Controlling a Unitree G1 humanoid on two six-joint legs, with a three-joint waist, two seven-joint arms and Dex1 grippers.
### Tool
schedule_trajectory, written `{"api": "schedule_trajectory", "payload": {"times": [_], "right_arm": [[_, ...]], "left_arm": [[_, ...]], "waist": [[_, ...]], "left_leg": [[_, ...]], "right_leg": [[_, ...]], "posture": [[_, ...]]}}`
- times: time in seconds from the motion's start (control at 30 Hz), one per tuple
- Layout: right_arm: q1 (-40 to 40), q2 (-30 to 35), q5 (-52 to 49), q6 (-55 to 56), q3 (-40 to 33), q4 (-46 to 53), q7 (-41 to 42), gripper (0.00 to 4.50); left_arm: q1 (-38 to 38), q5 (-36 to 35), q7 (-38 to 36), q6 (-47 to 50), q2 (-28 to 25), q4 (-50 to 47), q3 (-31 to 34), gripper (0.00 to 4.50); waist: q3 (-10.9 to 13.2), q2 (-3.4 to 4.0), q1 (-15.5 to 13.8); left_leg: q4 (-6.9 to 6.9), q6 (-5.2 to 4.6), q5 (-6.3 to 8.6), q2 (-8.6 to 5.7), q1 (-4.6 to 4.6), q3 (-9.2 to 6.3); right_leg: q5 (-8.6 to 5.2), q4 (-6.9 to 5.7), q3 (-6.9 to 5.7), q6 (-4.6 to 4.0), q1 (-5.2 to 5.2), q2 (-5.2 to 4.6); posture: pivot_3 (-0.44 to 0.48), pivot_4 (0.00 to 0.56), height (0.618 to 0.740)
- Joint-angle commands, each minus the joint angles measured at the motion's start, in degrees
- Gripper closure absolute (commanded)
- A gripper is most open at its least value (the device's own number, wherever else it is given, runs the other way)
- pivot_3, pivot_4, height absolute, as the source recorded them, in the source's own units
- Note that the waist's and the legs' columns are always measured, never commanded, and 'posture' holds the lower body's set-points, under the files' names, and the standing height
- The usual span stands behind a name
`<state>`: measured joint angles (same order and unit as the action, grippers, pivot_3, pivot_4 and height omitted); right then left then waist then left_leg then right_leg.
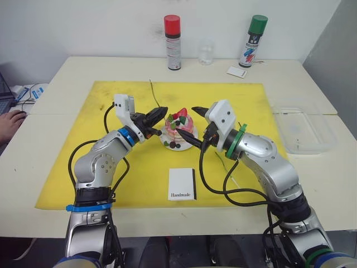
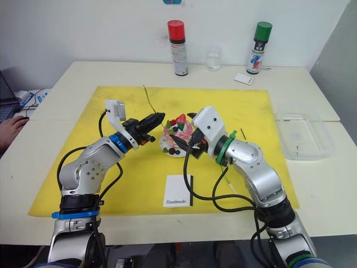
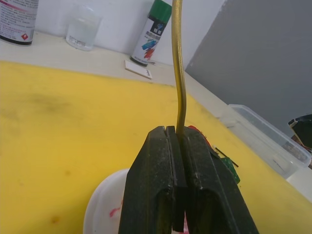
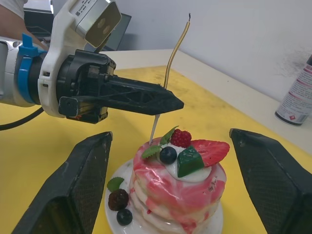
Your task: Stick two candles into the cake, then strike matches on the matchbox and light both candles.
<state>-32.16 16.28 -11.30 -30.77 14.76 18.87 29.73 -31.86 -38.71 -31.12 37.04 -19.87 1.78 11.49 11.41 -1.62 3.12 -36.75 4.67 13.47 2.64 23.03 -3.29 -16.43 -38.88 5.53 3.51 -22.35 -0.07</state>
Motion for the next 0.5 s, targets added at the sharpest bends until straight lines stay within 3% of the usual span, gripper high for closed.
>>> {"api": "schedule_trajectory", "payload": {"times": [0.03,0.5], "right_arm": [[-0.27,-0.28,-0.05,0.09,-1.19,2.67,-0.59,0.47],[-0.26,-0.18,-0.03,0.36,-1.50,2.49,-0.75,0.47]], "left_arm": [[-0.35,0.26,-0.93,-1.15,0.16,-1.62,-0.33,4.50],[2.28,3.61,-1.85,-6.18,1.85,-2.84,-1.74,4.50]], "waist": [[0.00,0.00,0.00],[0.00,0.00,0.01]], "left_leg": [[0.00,0.00,0.00,0.00,0.00,0.00],[0.04,0.00,0.00,0.00,0.00,0.00]], "right_leg": [[0.00,0.00,0.00,0.00,0.00,0.00],[0.00,0.02,0.00,0.00,0.00,0.00]], "posture": [[0.000,0.150,0.740],[0.000,0.150,0.740]]}}
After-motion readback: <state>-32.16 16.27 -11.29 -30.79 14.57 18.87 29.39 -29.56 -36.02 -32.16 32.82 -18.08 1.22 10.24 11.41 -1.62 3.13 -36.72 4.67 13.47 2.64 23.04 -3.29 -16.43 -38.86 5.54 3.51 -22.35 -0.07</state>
